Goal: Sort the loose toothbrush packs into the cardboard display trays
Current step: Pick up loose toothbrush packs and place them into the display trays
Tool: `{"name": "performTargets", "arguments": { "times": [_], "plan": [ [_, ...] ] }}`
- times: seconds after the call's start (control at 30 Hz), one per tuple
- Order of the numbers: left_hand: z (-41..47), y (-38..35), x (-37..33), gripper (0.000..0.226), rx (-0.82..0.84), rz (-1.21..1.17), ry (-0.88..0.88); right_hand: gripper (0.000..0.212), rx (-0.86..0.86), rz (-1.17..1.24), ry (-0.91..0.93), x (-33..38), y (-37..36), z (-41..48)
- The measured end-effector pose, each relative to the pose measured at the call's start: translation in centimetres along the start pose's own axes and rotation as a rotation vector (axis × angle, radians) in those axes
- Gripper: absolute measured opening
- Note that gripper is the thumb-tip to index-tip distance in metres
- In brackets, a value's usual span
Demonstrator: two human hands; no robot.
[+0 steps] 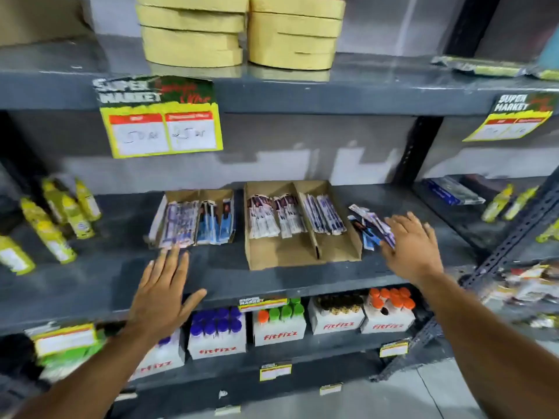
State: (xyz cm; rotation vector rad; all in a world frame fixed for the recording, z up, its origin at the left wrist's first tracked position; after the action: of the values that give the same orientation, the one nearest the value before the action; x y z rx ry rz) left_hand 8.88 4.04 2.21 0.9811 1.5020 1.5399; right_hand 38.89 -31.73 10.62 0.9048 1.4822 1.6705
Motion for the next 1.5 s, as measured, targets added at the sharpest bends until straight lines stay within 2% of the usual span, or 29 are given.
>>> {"name": "performTargets", "arguments": {
  "times": [0.07, 0.2, 0.33, 0.57, 0.8, 0.87, 1.03, 1.13, 1.33, 1.4, 1.5],
  "plan": [
    [0.9, -2.1, 1.0, 0.09, 0.086, -0.039, 0.018, 0.05, -0.001, 0.099, -0.074, -1.4, -0.9, 0.4],
    [1.8, -4.3, 1.6, 0.094, 0.162, 0.019, 0.017, 0.038, -0.024, 0.139, -0.179, -3.5, -2.2, 0.9],
    [1.4, -4.0, 1.7, 0.095, 0.13, 0.03, 0.021, 0.02, 0.075, 0.046, -0.232, -4.7, -3.5, 2.3],
    [1.1, -3.8, 1.9, 0.093, 0.179, -0.026, 0.103, 0.03, 0.245, -0.067, -0.166, -4.6, -6.6, 5.4],
    [1.2, -3.3, 1.6, 0.093, 0.173, -0.015, 0.113, 0.026, 0.163, -0.132, -0.18, -3.5, -5.2, 5.3],
    [1.2, -3.3, 1.5, 0.093, 0.159, -0.01, 0.114, 0.025, 0.076, -0.017, -0.19, -3.7, -4.0, 5.2],
    [1.4, -3.3, 1.5, 0.092, 0.162, -0.009, 0.113, 0.016, -0.112, 0.699, -0.196, -3.8, -1.1, 5.1],
    [1.5, -3.3, 1.4, 0.09, 0.178, -0.009, 0.104, 0.012, -0.07, 0.965, -0.129, -0.8, -0.4, 5.2],
    [1.3, -2.8, 1.4, 0.089, 0.171, -0.012, 0.099, 0.005, 0.075, 1.105, 0.111, 10.5, 0.9, 6.0],
    [1.3, -2.7, 1.3, 0.088, 0.175, -0.023, 0.092, 0.004, 0.073, 1.04, 0.217, 15.2, 1.8, 6.0],
    [1.3, -2.5, 1.1, 0.089, 0.176, -0.049, 0.081, 0.006, -0.129, 0.623, 0.474, 22.9, 4.7, 5.6]
  ]
}}
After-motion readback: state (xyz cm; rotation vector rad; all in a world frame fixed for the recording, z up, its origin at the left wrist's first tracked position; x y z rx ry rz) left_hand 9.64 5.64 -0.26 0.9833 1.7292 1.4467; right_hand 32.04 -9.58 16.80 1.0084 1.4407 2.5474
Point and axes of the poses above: each hand's wrist, its own z-axis towards the middle knuckle, its own y-axis out of the back of the hand, x = y × z, the point moved 10 cm from there along z, towards the middle knuckle, and after that the axes turned 12 degrees about x, right-handed, at the moved point
